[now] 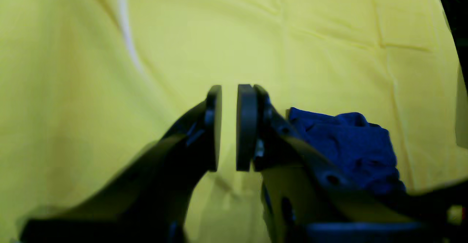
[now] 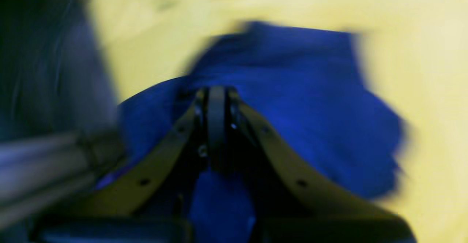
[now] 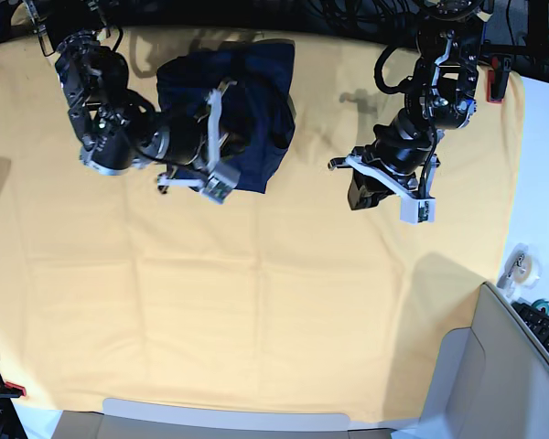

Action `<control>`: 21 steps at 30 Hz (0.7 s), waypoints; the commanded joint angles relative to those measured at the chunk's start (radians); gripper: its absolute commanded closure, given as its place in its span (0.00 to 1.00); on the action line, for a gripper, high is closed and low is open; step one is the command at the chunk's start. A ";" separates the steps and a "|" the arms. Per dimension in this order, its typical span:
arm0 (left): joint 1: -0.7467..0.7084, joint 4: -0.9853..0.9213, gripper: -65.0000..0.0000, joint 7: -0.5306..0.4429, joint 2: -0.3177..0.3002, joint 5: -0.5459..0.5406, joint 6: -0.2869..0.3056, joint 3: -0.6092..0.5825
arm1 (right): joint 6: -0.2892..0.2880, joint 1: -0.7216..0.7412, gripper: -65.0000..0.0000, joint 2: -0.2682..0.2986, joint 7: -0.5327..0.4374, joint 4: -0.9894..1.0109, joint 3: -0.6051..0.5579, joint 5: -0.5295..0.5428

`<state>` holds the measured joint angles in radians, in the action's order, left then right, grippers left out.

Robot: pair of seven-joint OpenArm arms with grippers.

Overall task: Fold the T-shirt properly
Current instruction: 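Press and tuck the folded fabric with the right gripper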

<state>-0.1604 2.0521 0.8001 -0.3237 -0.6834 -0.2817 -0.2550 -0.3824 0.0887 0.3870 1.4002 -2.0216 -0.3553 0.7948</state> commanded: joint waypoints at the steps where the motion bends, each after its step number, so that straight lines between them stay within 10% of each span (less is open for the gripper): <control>1: 0.008 0.018 0.88 -0.025 -0.004 0.000 0.008 0.003 | 0.015 -0.004 1.00 0.003 -0.004 -0.015 0.043 0.016; 10: -0.009 0.017 0.88 -0.029 -0.004 0.000 0.008 0.003 | 0.198 -0.089 1.00 -0.038 -0.005 -0.004 0.057 -0.130; 21: -0.011 0.017 0.88 -0.026 -0.005 0.000 0.008 0.003 | 0.207 -0.091 1.00 -0.055 -0.006 -0.014 -0.325 -0.282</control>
<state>-0.1783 2.0521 0.7883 -0.3222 -0.6838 -0.2806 -0.2550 -0.1745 -0.0166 0.3317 1.4025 -2.0140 -0.6827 0.5037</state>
